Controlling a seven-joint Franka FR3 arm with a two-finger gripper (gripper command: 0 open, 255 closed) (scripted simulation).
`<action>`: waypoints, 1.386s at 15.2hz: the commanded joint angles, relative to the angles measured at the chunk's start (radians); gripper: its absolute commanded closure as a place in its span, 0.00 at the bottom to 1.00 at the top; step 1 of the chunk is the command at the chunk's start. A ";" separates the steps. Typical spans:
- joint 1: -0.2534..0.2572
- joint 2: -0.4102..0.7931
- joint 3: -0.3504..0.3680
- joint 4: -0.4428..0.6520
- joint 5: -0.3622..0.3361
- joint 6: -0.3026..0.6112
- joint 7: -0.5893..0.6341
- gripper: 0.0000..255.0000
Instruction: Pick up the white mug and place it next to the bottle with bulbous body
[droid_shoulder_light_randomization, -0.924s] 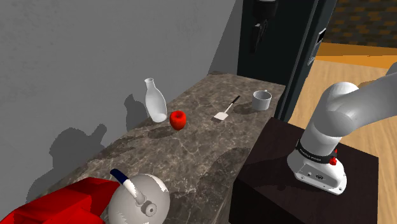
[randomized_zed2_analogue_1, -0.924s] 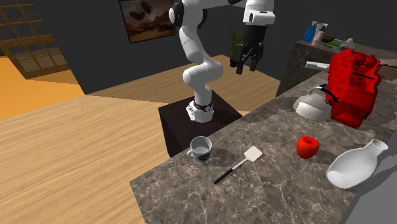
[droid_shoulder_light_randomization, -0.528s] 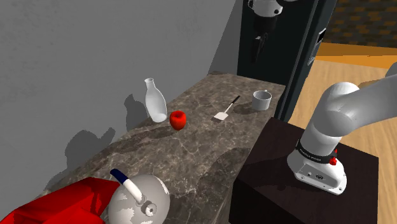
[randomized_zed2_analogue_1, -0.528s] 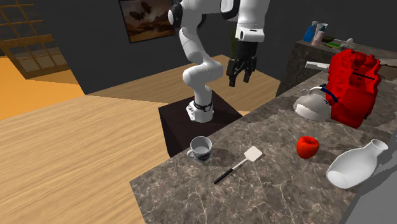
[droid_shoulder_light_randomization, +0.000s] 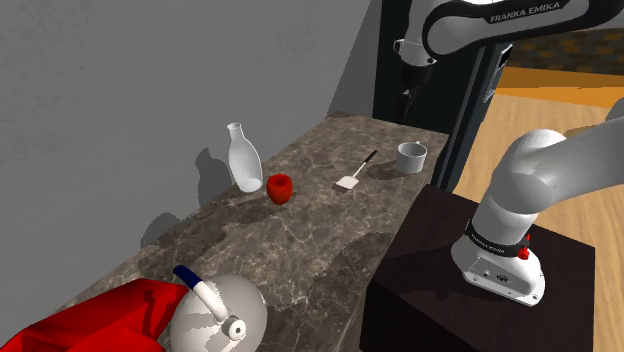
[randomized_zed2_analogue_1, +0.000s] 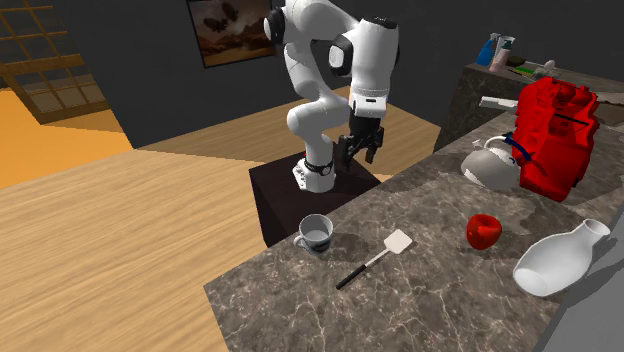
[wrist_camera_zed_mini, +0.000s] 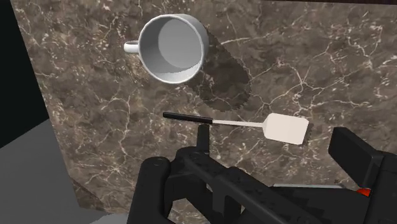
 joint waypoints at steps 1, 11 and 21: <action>-0.017 0.016 -0.033 -0.051 -0.016 0.066 -0.016 0.00; -0.096 0.231 -0.200 -0.219 -0.093 0.427 -0.092 0.00; -0.099 0.448 -0.267 -0.263 -0.112 0.682 -0.114 0.00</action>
